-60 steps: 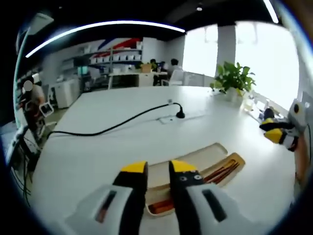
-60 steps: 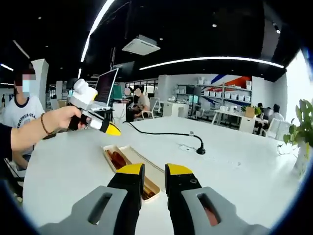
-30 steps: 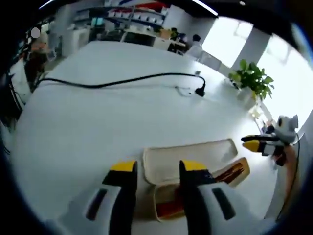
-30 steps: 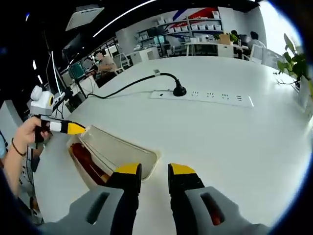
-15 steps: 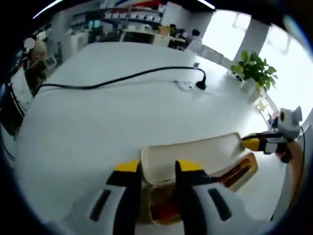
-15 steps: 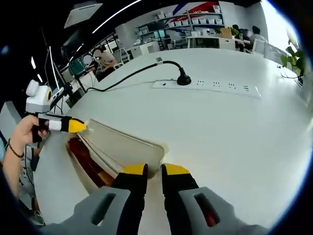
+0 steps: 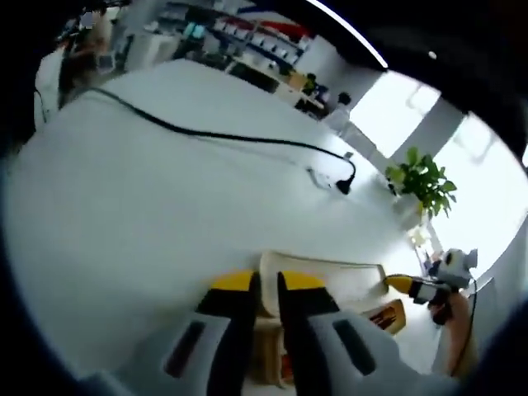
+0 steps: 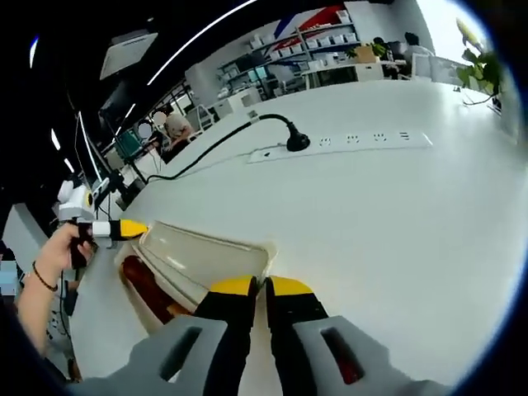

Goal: Arrange the utensils inside the cutlery case until each visible utensil rests in its matching compartment.

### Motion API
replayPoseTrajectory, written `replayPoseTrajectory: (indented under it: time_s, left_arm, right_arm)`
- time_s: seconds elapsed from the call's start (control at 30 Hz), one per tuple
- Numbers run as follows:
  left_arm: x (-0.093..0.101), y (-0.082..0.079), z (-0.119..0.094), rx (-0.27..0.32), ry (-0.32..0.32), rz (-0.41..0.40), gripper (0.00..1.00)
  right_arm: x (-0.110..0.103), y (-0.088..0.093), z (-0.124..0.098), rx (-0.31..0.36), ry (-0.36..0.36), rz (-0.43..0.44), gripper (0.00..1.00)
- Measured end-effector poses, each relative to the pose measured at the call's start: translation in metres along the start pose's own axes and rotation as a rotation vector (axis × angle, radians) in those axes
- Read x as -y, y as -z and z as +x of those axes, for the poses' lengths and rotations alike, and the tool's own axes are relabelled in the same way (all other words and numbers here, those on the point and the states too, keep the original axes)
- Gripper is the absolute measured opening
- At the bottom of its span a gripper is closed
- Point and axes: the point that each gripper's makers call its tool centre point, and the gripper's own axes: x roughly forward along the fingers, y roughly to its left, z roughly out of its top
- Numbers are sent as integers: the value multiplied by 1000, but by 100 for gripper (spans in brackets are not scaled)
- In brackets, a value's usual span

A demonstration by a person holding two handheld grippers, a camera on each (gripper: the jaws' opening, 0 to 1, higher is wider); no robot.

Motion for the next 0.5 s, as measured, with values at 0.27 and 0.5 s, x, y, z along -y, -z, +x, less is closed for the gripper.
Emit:
replayPoseTrajectory:
  time_s: [0.27, 0.5]
  left_arm:
    - [17, -19, -9, 64, 200, -129, 9]
    - [43, -35, -22, 122, 337, -126, 7]
  right_arm:
    - [8, -6, -5, 52, -29, 74, 2]
    - [8, -11, -5, 85, -50, 97, 1]
